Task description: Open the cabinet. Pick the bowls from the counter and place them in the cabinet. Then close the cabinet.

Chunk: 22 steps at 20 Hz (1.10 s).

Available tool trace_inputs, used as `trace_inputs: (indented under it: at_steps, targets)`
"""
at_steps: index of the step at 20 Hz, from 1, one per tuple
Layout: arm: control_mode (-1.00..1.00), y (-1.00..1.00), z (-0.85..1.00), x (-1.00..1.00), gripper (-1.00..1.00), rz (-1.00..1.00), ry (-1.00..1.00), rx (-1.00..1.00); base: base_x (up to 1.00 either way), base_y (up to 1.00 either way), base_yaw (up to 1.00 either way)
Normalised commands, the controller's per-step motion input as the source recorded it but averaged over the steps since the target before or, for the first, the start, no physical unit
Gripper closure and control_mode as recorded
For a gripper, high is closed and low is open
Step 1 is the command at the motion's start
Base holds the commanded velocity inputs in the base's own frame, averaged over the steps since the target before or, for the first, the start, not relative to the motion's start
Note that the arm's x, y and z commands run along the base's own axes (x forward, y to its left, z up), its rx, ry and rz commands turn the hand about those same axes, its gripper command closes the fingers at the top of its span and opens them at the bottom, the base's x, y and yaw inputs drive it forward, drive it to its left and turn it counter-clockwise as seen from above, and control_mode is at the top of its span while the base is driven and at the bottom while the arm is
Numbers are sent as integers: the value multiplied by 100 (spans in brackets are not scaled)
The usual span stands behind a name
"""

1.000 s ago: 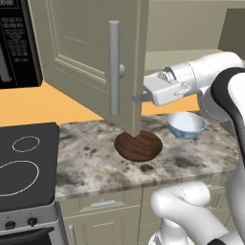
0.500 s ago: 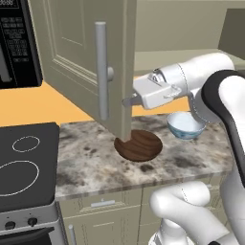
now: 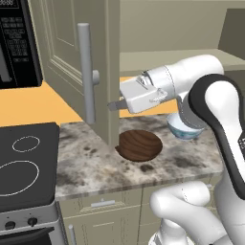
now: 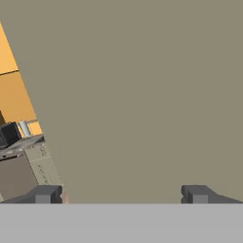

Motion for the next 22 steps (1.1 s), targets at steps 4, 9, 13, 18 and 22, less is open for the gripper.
trace_inputs:
  at_steps: [4, 9, 13, 18, 22]
  targets:
    - [-100, 29, -5, -7, -100, 0, 0, 0, 0, 0, 0]
    - [-100, 31, -12, -1, -100, 0, 0, 0, 0, 0, 0]
    - [-100, 26, -15, 0, -100, 0, 0, 0, 0, 0, 0]
    - [-100, 18, -16, 0, -100, 0, 0, -2, 0, 0, 0]
    - [-100, 0, -2, 0, -100, 0, 0, 0, 0, 0, 0]
